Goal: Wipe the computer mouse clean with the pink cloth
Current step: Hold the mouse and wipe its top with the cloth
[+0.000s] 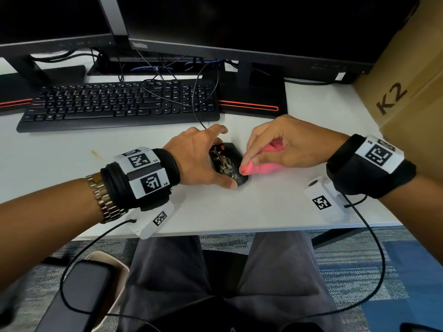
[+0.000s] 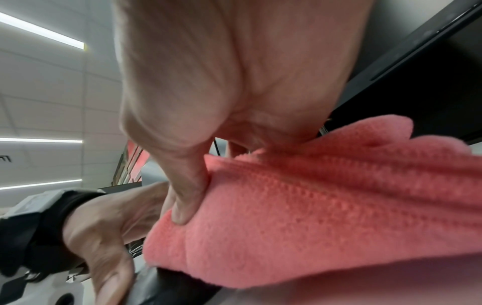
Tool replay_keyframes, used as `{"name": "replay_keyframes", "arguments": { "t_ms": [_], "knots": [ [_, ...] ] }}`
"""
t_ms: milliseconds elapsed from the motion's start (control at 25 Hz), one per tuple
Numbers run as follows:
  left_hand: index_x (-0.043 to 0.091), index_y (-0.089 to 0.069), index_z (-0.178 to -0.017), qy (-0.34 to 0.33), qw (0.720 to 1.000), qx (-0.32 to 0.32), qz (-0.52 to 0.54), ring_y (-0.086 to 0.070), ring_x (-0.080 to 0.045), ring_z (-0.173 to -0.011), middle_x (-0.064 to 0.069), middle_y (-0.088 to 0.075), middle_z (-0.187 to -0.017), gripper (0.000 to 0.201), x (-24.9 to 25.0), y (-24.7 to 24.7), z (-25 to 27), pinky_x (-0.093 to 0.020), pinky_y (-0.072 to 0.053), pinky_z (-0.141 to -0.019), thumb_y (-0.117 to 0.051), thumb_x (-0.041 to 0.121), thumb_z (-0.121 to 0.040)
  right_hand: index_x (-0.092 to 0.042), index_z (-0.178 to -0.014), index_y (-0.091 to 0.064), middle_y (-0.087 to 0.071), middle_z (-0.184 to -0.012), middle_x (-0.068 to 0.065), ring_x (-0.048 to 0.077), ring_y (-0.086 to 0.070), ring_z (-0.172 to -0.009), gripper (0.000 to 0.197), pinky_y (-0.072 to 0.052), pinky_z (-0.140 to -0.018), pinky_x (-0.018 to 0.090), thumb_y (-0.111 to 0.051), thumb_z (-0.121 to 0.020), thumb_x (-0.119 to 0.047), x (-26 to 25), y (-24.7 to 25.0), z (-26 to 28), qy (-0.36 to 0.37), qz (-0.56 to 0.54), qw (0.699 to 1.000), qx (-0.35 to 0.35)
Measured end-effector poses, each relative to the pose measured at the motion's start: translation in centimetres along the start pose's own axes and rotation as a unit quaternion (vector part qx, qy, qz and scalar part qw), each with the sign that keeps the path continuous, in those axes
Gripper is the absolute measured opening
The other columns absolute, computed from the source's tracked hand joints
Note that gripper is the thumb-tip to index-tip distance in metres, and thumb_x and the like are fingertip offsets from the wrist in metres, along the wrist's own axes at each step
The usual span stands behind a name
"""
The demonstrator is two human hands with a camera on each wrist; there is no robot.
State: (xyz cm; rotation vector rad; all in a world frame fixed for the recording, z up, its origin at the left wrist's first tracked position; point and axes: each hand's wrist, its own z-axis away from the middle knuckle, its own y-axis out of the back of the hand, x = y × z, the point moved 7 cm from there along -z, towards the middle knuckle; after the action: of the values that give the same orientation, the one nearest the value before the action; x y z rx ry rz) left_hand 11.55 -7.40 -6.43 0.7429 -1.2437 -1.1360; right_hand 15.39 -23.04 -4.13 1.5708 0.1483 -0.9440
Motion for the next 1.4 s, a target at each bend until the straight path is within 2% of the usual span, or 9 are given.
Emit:
{"name": "replay_keyframes", "arguments": {
  "t_ms": [200, 320, 480, 640, 760, 880, 1120, 1200, 1400],
  "knots": [
    [0.033, -0.026, -0.147, -0.001, 1.0, 0.0, -0.001, -0.042, -0.021, -0.129, 0.011, -0.057, -0.138, 0.116, 0.0, 0.0, 0.0, -0.038, -0.04, -0.105, -0.078, 0.071, -0.051, -0.032, -0.106, -0.082, -0.072, -0.094, -0.005, 0.01, -0.056, -0.072, 0.018, -0.038, -0.066, 0.01, -0.074, -0.094, -0.022, -0.2, -0.9, 0.5, -0.012, 0.015, 0.999, -0.048],
    [0.034, -0.026, -0.147, -0.001, 1.0, 0.002, 0.0, -0.042, -0.02, -0.128, 0.012, -0.057, -0.138, 0.115, 0.0, 0.0, 0.0, -0.037, -0.041, -0.104, -0.078, 0.071, -0.051, -0.029, -0.109, -0.082, -0.072, -0.091, -0.009, 0.006, -0.054, -0.07, 0.018, -0.036, -0.064, 0.01, -0.072, -0.096, -0.019, -0.5, 0.8, -0.2, -0.001, 0.016, 1.0, 0.002],
    [0.034, -0.026, -0.147, -0.002, 1.0, 0.002, 0.0, -0.044, -0.02, -0.126, 0.013, -0.058, -0.136, 0.115, 0.0, 0.1, 0.0, -0.036, -0.042, -0.102, -0.078, 0.071, -0.051, -0.022, -0.111, -0.081, -0.069, -0.091, -0.023, -0.01, -0.063, -0.087, 0.019, -0.041, -0.077, 0.004, -0.07, -0.097, -0.015, -1.6, 1.3, -1.7, 0.03, 0.047, 0.998, 0.017],
    [0.034, -0.026, -0.147, -0.003, 1.0, 0.001, -0.006, -0.045, -0.022, -0.126, 0.012, -0.058, -0.136, 0.117, 0.0, -0.1, -0.1, -0.038, -0.043, -0.103, -0.076, 0.074, -0.049, -0.026, -0.11, -0.081, -0.074, -0.098, -0.018, -0.001, -0.067, -0.095, 0.018, -0.044, -0.083, 0.008, -0.07, -0.097, -0.019, -1.6, 0.1, -1.8, 0.026, 0.041, 0.999, -0.022],
    [0.033, -0.025, -0.147, -0.005, 1.0, 0.001, -0.006, -0.044, -0.021, -0.126, 0.012, -0.057, -0.138, 0.117, 0.0, 0.0, -0.1, -0.038, -0.041, -0.103, -0.077, 0.074, -0.049, -0.026, -0.107, -0.082, -0.073, -0.096, -0.009, 0.003, -0.065, -0.085, 0.017, -0.041, -0.077, 0.007, -0.071, -0.096, -0.018, -1.6, -0.8, -0.9, 0.023, 0.035, 0.998, -0.042],
    [0.033, -0.026, -0.147, -0.007, 1.0, 0.001, -0.002, -0.043, -0.02, -0.127, 0.013, -0.057, -0.137, 0.117, 0.1, 0.0, -0.1, -0.036, -0.041, -0.103, -0.078, 0.072, -0.05, -0.03, -0.106, -0.082, -0.072, -0.095, -0.006, 0.011, -0.065, -0.086, 0.018, -0.04, -0.076, 0.007, -0.072, -0.096, -0.02, -1.4, -1.5, -0.2, 0.017, 0.048, 0.997, -0.064],
    [0.034, -0.025, -0.147, -0.003, 1.0, 0.001, -0.001, -0.043, -0.02, -0.126, 0.013, -0.057, -0.137, 0.116, 0.0, 0.0, 0.0, -0.036, -0.041, -0.101, -0.078, 0.072, -0.051, -0.026, -0.107, -0.082, -0.073, -0.094, -0.008, 0.003, -0.062, -0.08, 0.017, -0.041, -0.07, 0.007, -0.074, -0.095, -0.018, -1.9, 0.8, -0.7, 0.036, 0.026, 0.999, 0.011],
    [0.033, -0.025, -0.147, -0.004, 1.0, 0.0, -0.001, -0.043, -0.02, -0.127, 0.013, -0.057, -0.138, 0.117, 0.0, 0.0, 0.0, -0.036, -0.041, -0.102, -0.077, 0.073, -0.051, -0.027, -0.107, -0.083, -0.072, -0.095, -0.009, 0.001, -0.063, -0.084, 0.018, -0.04, -0.073, 0.005, -0.073, -0.095, -0.018, -1.8, 0.0, -0.7, 0.033, 0.038, 0.999, -0.009],
    [0.033, -0.025, -0.147, -0.012, 1.0, 0.004, 0.004, -0.043, -0.02, -0.127, 0.011, -0.057, -0.138, 0.115, 0.2, 0.2, 0.1, -0.039, -0.041, -0.104, -0.079, 0.07, -0.052, -0.031, -0.105, -0.083, -0.072, -0.097, -0.006, 0.011, -0.065, -0.087, 0.02, -0.041, -0.077, 0.009, -0.072, -0.095, -0.017, -1.2, -1.4, 0.2, 0.013, 0.056, 0.996, -0.066]
  ]
}}
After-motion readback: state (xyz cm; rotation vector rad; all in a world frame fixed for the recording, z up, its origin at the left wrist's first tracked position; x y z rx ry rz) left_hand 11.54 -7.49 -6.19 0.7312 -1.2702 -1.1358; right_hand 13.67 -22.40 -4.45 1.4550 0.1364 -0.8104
